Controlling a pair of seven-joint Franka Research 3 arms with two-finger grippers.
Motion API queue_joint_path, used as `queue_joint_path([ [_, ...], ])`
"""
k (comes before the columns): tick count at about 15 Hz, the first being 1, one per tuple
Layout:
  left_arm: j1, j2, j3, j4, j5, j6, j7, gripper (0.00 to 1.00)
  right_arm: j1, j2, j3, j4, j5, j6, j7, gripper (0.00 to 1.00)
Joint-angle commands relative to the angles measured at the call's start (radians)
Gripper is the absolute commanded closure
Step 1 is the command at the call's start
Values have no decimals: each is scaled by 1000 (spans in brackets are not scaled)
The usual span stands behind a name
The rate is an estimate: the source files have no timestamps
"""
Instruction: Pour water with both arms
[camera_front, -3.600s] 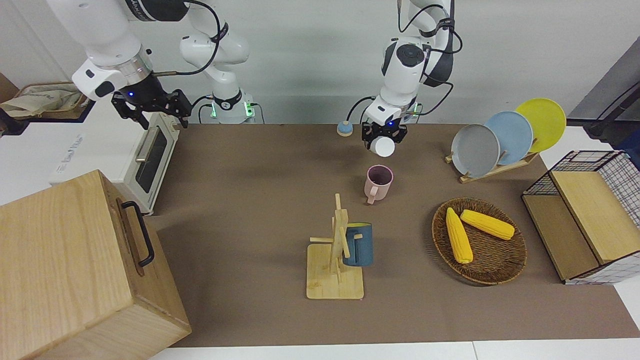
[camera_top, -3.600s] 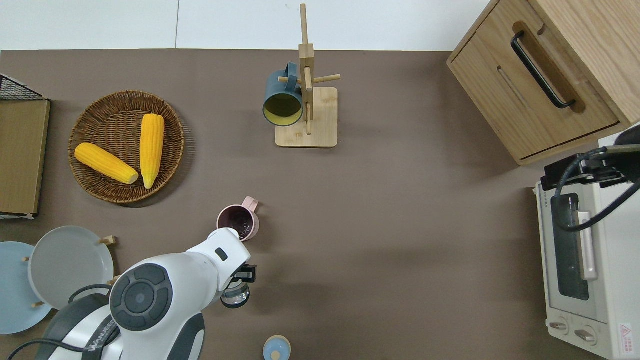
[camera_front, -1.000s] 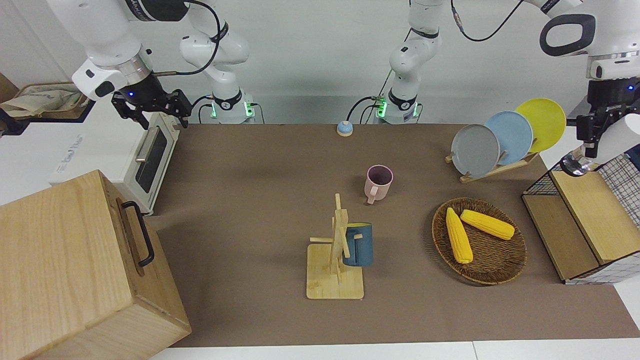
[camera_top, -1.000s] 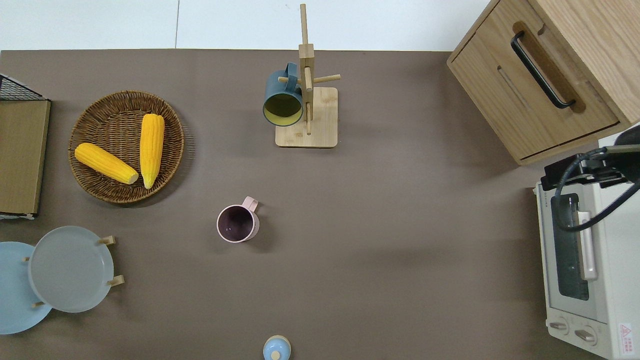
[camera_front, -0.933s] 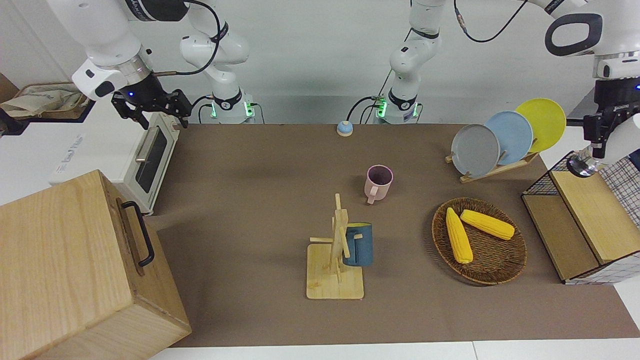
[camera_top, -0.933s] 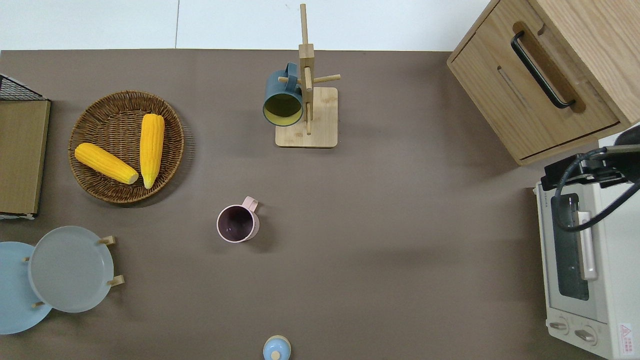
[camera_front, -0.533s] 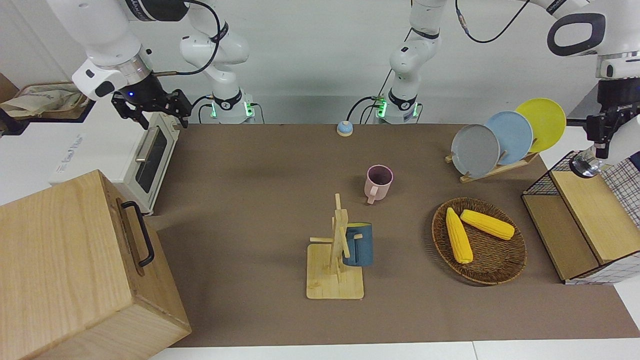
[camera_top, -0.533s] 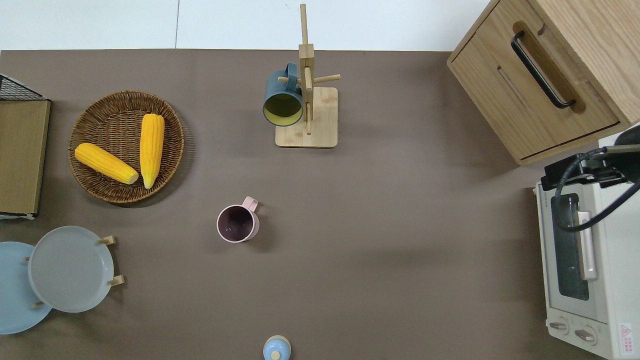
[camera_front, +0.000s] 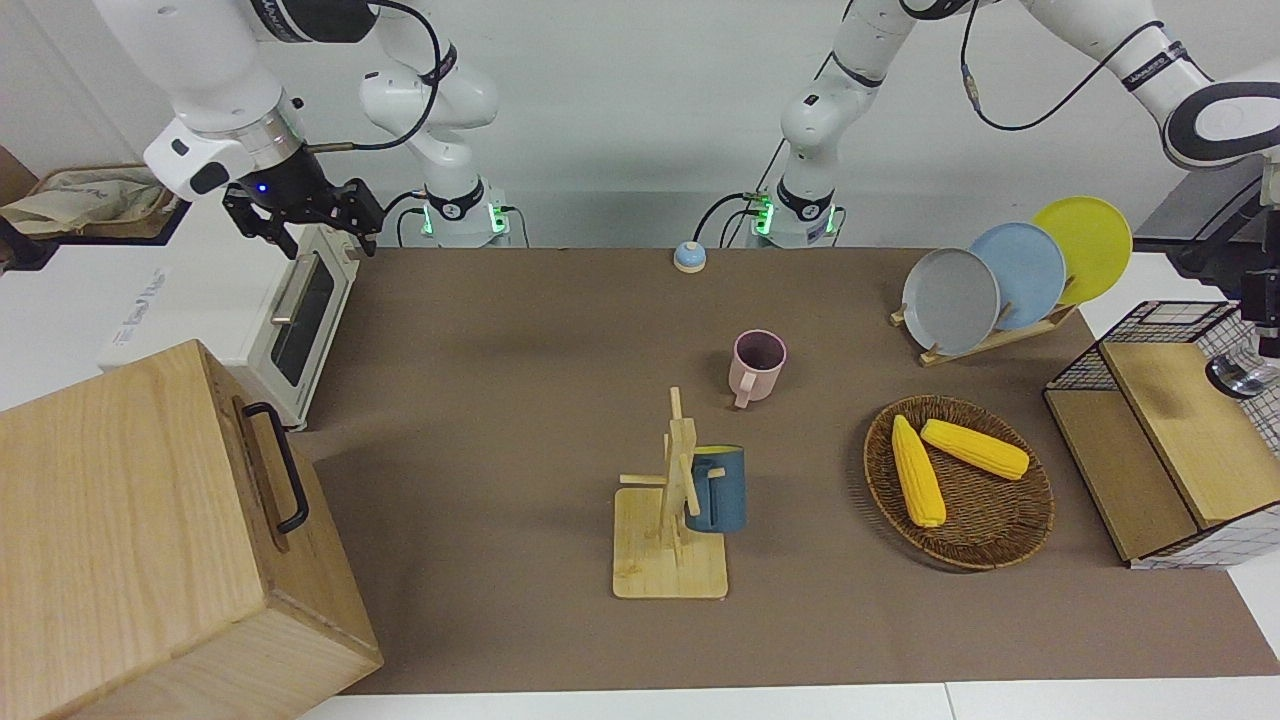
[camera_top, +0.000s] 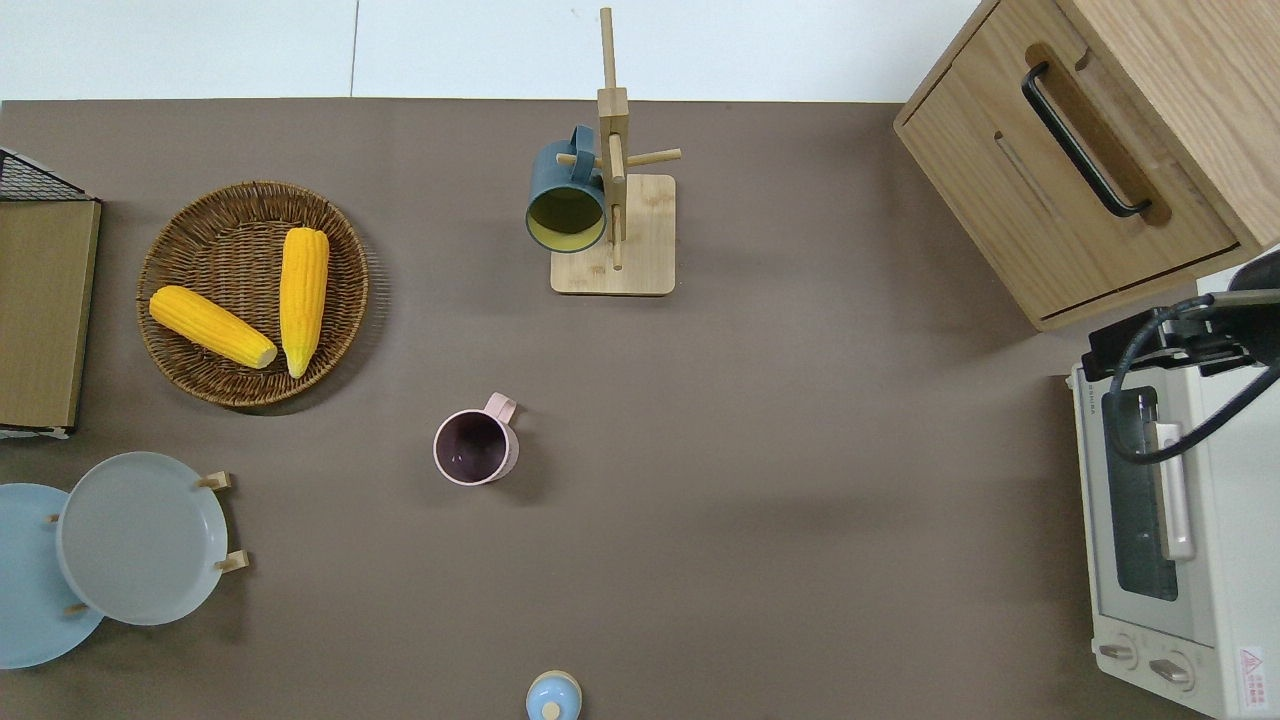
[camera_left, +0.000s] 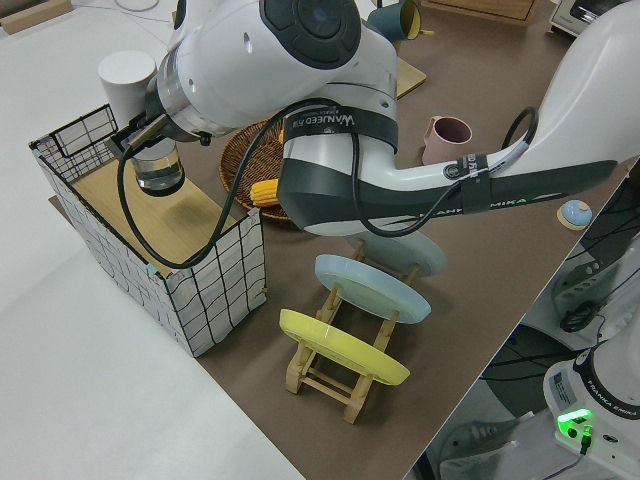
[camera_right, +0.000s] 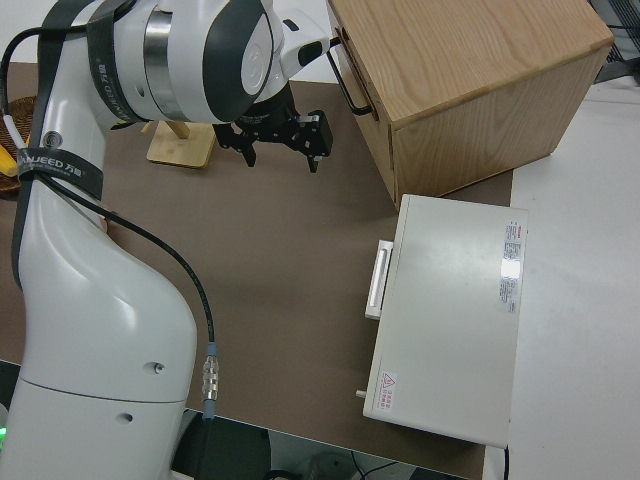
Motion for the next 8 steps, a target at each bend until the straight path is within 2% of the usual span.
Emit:
queue_joint_path([
  [1, -1, 54, -11, 42, -29, 68, 41, 1000, -6, -21, 3, -24, 10, 4, -19, 7],
  [8, -1, 91, -10, 36, -76, 81, 122, 1000, -6, -21, 3, -24, 10, 4, -19, 7],
])
